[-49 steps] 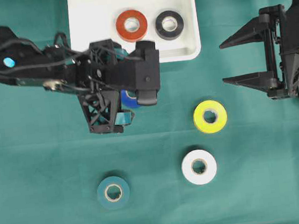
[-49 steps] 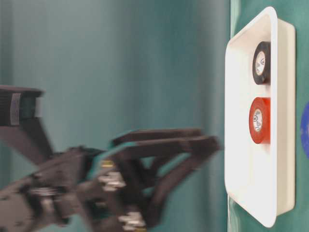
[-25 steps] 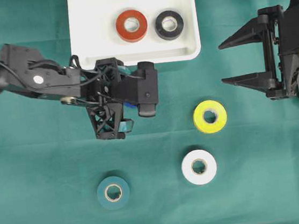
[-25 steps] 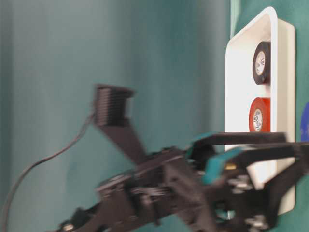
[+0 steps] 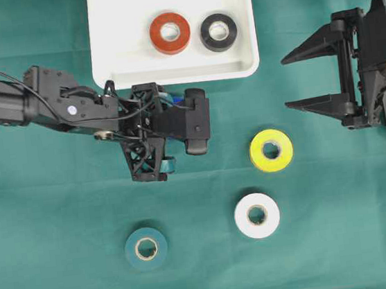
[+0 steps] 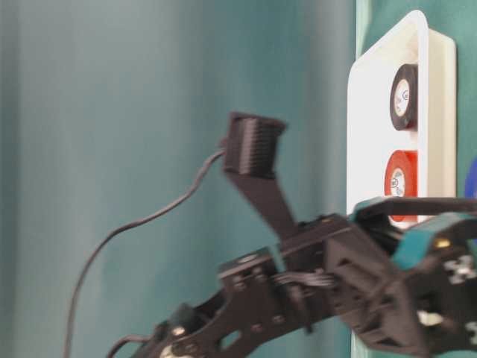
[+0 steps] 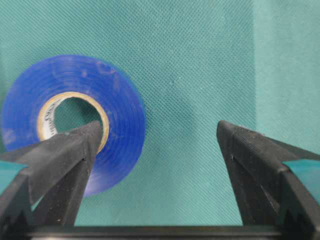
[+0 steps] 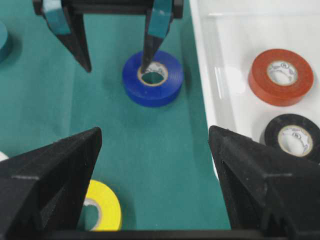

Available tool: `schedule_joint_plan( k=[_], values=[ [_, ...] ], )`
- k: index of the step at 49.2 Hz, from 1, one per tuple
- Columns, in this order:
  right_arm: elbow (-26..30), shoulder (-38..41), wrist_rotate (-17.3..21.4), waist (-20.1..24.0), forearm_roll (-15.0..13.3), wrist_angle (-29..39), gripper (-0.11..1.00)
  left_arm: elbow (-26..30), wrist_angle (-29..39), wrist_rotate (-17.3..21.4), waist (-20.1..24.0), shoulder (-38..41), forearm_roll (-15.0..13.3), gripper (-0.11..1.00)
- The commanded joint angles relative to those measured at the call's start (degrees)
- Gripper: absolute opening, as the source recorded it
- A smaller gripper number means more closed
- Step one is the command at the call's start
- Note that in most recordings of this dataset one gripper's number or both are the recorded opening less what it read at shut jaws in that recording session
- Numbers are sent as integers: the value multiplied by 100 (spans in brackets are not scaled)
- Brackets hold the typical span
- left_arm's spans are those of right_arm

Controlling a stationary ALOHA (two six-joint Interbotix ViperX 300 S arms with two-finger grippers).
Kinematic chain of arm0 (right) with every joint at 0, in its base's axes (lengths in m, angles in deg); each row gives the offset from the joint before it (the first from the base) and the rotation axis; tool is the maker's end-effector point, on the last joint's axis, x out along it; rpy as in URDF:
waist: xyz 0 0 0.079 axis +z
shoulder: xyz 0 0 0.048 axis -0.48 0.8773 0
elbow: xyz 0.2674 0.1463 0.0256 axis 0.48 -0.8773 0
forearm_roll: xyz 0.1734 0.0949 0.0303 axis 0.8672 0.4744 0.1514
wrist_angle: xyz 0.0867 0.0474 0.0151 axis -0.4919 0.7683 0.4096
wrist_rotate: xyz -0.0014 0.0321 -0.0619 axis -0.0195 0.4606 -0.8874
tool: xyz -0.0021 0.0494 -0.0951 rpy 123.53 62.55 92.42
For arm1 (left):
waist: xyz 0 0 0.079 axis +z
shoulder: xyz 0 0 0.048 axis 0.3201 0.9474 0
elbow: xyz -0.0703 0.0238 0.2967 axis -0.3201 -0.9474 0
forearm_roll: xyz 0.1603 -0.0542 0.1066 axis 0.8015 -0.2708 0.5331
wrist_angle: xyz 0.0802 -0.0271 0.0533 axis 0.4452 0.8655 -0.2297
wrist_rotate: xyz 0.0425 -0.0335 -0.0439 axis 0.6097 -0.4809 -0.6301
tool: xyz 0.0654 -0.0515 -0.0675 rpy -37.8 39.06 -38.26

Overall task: Pick up the tape from a random location and place it into the white case.
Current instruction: 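Lower the left gripper over the blue tape roll and close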

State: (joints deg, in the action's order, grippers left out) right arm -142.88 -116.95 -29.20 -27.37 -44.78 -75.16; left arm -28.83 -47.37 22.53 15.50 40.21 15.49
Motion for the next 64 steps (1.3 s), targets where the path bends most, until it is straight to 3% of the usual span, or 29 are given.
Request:
schedule_joint_plan(
  k=[1,34,39,50,64],
  values=[
    [158,9,0,9,-9,-26,82,149,-44,9,-18,0,9,99],
    [167,123,0,0,-9,-53,82,167,18,9,44,105,9,95],
    [167,132,0,9,-9,-53,82,167,53,9,44,105,9,83],
    [167,132,-9,9,-9,-53,82,211,44,-18,44,88,9,24],
    [167,132,0,9,-9,-44,82,246,53,-26,53,79,0,24]
  ],
)
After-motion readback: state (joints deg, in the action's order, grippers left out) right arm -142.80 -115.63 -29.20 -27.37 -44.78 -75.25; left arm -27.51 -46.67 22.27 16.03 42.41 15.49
